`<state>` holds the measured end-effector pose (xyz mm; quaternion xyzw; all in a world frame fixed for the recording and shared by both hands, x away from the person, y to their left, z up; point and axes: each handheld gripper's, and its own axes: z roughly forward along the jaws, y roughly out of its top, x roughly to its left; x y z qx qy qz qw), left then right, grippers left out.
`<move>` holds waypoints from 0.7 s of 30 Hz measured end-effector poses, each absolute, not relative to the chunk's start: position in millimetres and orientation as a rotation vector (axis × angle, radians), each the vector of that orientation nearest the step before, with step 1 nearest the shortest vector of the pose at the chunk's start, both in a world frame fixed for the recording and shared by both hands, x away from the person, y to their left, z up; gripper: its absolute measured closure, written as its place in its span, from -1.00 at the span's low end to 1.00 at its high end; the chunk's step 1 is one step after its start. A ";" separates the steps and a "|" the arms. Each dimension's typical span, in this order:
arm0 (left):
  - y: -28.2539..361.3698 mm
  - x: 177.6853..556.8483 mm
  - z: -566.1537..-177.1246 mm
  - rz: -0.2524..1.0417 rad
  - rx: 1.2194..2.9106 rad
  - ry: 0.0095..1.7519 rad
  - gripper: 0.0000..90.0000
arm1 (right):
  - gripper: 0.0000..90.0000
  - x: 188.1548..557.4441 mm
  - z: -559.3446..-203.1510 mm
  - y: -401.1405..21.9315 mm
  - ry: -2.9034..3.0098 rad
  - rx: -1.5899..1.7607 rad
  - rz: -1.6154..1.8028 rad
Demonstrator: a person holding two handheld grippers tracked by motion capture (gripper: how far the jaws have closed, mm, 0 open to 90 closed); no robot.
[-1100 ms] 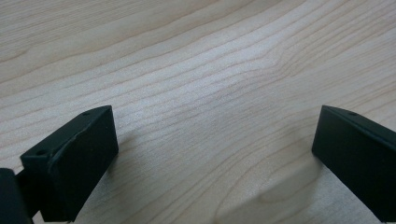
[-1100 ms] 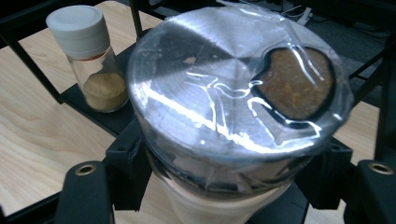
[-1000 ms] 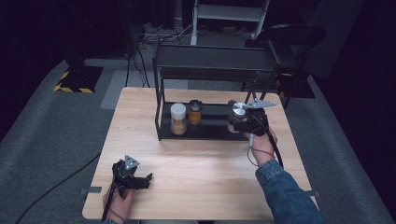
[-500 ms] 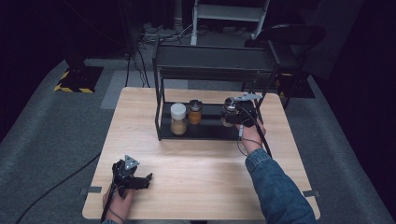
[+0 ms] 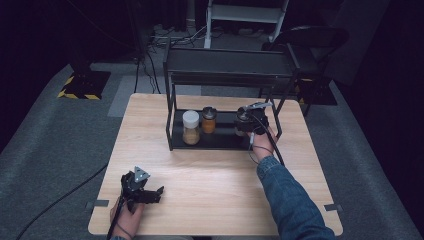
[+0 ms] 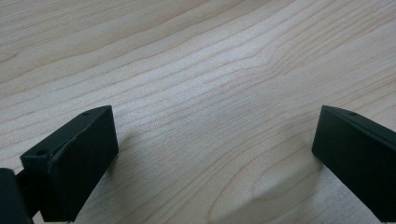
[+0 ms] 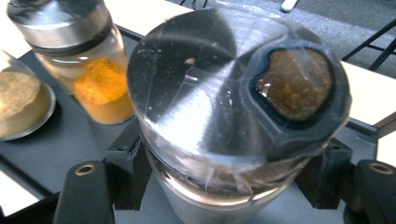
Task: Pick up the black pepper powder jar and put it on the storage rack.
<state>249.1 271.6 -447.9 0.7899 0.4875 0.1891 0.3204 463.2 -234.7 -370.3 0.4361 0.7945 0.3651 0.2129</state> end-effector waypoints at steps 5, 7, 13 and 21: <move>270.7 248.8 -447.9 0.498 2.073 1.288 -1.00 | -0.33 470.7 -380.9 -234.4 2.210 1.199 1.020; 270.5 248.8 -447.8 0.499 2.072 1.289 -1.00 | -0.33 472.8 -384.5 -235.7 2.206 1.210 1.031; 269.7 248.7 -447.9 0.502 2.070 1.292 -1.00 | -0.33 477.9 -392.4 -236.4 2.209 1.208 1.030; 268.5 249.0 -447.9 0.505 2.067 1.300 -1.00 | -0.33 481.5 -397.2 -238.5 2.217 1.213 1.020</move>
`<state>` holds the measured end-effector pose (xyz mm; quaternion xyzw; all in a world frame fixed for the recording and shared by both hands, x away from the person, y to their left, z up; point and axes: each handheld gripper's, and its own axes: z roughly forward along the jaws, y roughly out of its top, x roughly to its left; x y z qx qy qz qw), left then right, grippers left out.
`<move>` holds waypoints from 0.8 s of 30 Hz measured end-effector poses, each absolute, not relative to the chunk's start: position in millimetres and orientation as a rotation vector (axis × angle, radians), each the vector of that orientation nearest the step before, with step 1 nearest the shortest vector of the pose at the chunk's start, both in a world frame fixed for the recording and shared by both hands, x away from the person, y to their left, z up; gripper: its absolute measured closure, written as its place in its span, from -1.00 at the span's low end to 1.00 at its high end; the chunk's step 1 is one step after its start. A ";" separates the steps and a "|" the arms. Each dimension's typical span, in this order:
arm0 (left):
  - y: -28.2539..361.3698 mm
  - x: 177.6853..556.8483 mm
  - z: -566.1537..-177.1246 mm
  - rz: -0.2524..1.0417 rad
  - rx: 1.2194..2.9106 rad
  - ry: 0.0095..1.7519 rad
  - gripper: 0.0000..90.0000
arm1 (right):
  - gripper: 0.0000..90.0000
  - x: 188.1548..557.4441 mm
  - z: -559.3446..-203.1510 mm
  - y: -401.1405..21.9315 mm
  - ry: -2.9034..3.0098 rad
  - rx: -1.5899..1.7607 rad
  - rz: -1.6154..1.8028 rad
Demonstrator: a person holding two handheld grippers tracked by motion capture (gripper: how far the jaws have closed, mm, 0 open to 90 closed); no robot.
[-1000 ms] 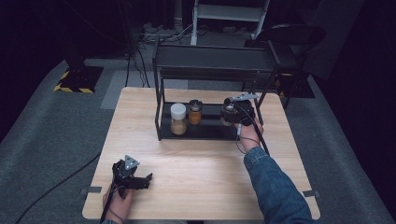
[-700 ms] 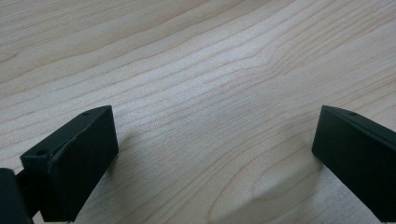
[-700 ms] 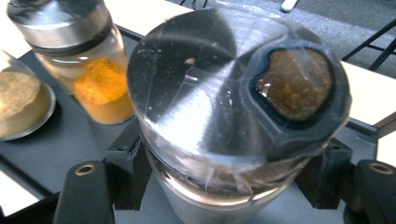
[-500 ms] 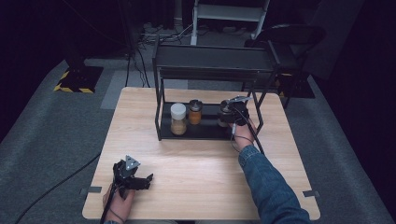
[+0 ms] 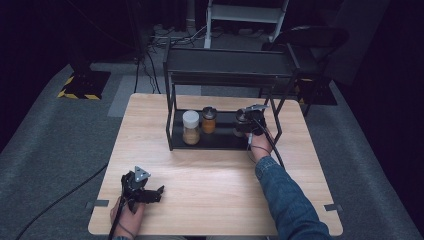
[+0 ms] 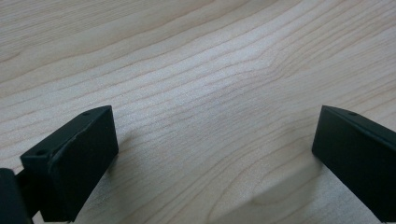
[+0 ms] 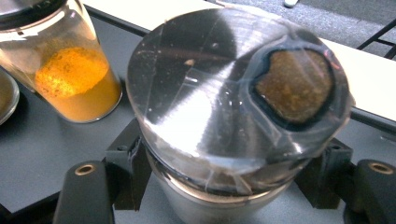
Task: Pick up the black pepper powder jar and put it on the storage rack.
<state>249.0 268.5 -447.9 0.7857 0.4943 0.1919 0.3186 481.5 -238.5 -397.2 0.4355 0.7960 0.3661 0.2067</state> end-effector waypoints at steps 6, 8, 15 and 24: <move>268.0 249.1 -447.8 0.505 2.064 1.305 -1.00 | -0.33 480.5 -398.9 -236.6 2.222 1.189 1.018; 268.0 249.2 -447.9 0.505 2.064 1.304 -1.00 | -0.35 480.2 -397.9 -235.9 2.226 1.188 1.011; 267.7 249.7 -447.6 0.505 2.064 1.307 -1.00 | -0.70 469.2 -385.1 -234.1 2.207 1.167 1.007; 267.4 250.3 -447.7 0.508 2.063 1.308 -1.00 | -0.88 446.0 -352.8 -250.1 2.207 1.178 1.049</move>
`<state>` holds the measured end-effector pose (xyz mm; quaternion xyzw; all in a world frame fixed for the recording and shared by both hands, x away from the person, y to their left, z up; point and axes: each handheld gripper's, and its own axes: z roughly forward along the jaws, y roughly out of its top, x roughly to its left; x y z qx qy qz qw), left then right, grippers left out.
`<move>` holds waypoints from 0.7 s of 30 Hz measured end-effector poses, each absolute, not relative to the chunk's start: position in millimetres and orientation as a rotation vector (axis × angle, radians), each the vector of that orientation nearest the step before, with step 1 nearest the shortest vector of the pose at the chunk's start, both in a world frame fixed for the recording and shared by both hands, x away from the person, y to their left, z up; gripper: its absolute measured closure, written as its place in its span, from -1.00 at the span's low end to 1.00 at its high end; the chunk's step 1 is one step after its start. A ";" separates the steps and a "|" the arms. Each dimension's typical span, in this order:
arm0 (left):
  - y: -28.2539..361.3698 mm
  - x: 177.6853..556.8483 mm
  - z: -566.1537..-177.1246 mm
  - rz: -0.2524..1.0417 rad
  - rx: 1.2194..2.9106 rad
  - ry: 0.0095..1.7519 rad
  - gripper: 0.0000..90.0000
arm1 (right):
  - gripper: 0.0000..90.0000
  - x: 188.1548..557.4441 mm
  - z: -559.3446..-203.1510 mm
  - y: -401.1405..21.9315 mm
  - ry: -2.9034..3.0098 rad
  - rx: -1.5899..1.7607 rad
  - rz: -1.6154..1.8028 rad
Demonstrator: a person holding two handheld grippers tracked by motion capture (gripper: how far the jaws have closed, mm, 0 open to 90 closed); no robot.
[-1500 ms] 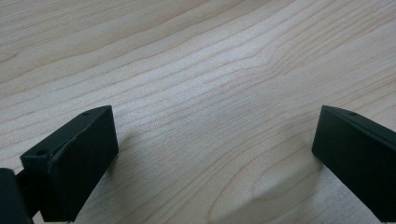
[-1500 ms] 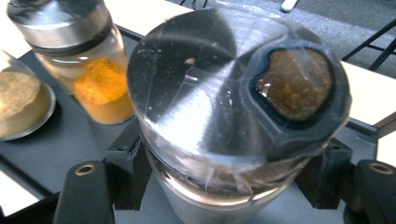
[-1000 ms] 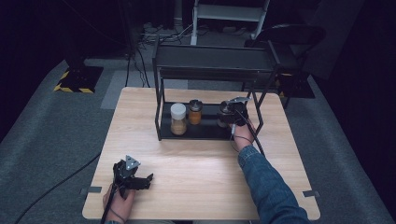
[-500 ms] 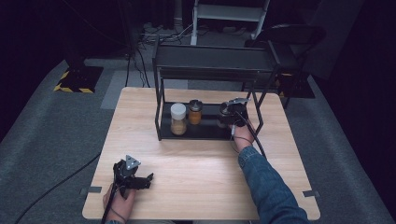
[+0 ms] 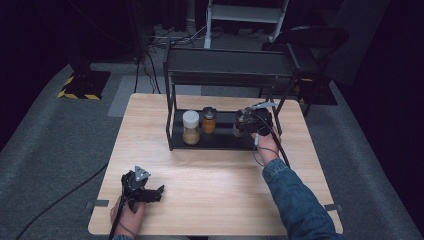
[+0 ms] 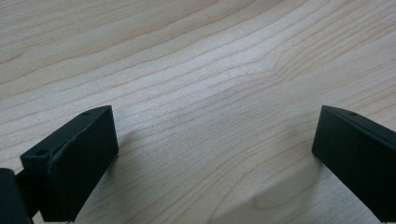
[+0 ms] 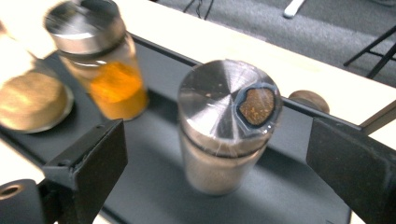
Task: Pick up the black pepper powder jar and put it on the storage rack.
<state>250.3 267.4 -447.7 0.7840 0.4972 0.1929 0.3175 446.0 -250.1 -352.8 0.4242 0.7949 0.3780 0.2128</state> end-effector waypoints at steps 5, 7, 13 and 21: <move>267.4 250.4 -447.8 0.509 2.063 1.308 -1.00 | -0.91 424.9 -338.8 -265.2 2.199 1.167 1.106; 267.4 250.7 -447.8 0.509 2.063 1.308 -1.00 | -0.92 418.3 -335.0 -271.3 2.205 1.165 1.122; 267.4 250.7 -447.8 0.509 2.063 1.308 -1.00 | -0.92 400.3 -326.8 -285.1 2.203 1.158 1.147; 267.4 250.7 -447.8 0.509 2.063 1.308 -1.00 | -0.93 366.1 -316.1 -312.3 2.196 1.113 1.181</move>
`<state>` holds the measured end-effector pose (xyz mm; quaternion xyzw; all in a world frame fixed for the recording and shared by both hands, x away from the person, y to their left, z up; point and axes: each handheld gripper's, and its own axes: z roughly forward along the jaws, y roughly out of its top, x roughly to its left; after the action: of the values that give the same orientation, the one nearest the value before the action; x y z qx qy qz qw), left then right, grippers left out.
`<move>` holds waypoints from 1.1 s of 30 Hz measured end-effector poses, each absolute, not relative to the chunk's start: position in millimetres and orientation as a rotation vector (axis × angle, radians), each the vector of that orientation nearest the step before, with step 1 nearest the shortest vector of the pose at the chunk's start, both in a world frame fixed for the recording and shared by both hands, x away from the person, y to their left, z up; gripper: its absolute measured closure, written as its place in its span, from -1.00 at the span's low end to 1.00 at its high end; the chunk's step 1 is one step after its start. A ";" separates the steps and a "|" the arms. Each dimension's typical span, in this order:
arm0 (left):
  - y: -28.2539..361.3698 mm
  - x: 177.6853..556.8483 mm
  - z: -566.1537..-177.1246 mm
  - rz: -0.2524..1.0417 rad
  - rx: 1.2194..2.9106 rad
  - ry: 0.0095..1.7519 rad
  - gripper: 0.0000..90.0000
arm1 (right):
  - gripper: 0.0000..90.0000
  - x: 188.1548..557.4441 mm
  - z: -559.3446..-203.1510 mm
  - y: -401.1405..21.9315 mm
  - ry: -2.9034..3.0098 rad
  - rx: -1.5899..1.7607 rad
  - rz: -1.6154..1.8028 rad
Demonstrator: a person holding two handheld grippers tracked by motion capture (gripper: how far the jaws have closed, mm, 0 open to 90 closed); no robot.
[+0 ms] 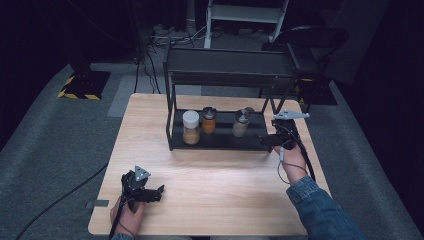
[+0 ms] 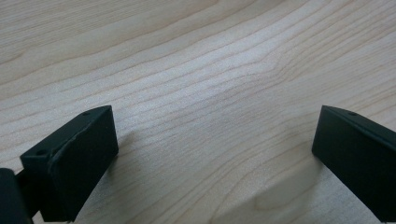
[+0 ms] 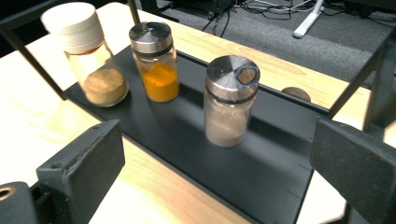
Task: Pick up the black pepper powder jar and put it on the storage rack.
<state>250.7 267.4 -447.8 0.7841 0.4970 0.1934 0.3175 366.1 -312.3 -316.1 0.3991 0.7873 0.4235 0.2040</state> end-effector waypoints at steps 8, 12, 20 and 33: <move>267.4 250.7 -447.8 0.509 2.063 1.308 -1.00 | -0.93 341.1 -317.1 -330.6 2.188 1.097 1.197; 267.4 250.7 -447.8 0.509 2.063 1.308 -1.00 | -0.93 331.1 -321.0 -339.5 2.180 1.107 1.197; 267.4 250.7 -447.8 0.509 2.063 1.308 -1.00 | -0.91 318.4 -340.1 -353.9 2.166 1.122 1.184; 267.4 250.7 -447.8 0.509 2.063 1.308 -1.00 | -0.91 306.8 -380.5 -364.2 2.174 1.164 1.191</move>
<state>250.7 267.4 -447.8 0.7839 0.4972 0.1934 0.3176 306.8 -364.2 -380.5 0.4163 0.7779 0.4262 0.2001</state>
